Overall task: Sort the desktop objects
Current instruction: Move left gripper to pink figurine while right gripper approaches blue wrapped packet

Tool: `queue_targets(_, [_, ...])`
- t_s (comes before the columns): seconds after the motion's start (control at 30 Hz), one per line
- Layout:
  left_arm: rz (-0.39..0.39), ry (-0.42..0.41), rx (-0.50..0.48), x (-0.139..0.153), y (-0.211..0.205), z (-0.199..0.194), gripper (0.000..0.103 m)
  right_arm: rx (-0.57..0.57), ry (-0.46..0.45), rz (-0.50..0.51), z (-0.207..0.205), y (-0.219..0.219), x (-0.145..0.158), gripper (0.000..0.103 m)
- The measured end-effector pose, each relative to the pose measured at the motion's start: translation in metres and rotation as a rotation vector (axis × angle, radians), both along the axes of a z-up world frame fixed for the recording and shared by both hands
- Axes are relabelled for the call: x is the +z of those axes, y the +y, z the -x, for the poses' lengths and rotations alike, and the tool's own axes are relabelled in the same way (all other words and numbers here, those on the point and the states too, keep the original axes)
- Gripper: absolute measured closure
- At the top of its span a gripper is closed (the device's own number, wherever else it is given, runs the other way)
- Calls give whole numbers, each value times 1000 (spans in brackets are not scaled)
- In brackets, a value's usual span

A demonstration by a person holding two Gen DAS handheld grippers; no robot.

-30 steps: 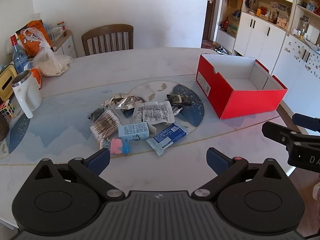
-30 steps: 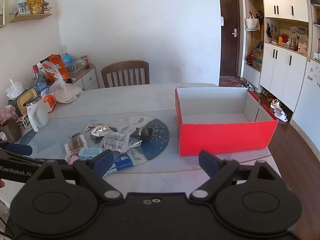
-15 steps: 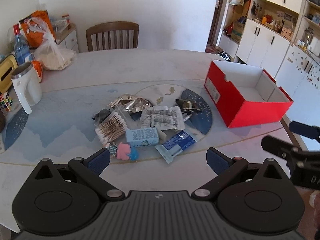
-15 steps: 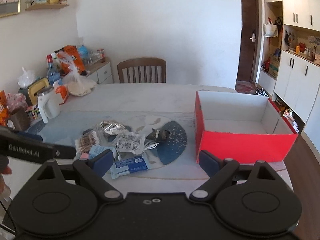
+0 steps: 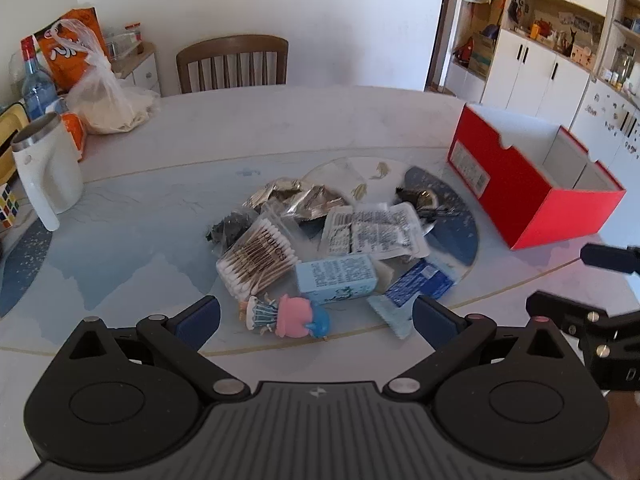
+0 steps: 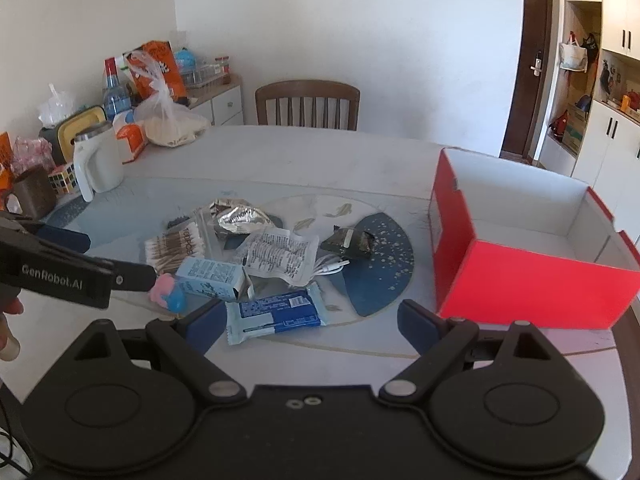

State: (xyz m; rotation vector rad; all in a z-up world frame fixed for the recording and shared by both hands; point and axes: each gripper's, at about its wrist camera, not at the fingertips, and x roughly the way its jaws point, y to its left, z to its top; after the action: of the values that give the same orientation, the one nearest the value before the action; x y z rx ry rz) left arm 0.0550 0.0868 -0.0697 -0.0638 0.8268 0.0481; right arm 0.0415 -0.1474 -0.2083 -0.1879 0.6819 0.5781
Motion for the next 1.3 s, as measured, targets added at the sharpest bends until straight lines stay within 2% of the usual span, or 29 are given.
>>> queue_targets(0.27, [-4,51,5,-34,15,-17,0,68,18,68,-16,28,-27,10])
queue_targets(0.67, [40,92,-9,-56,29,-34,1,123,57,141,-42,59,-62,10])
queue_targets(1.1, [64,97,-22,-69,36,-44,1,145,105,153,-61,75,-78,10])
queue_targets(1.3, [50,106,-23,-74,36,-45,8,147,119,146,-65,76,-78,12])
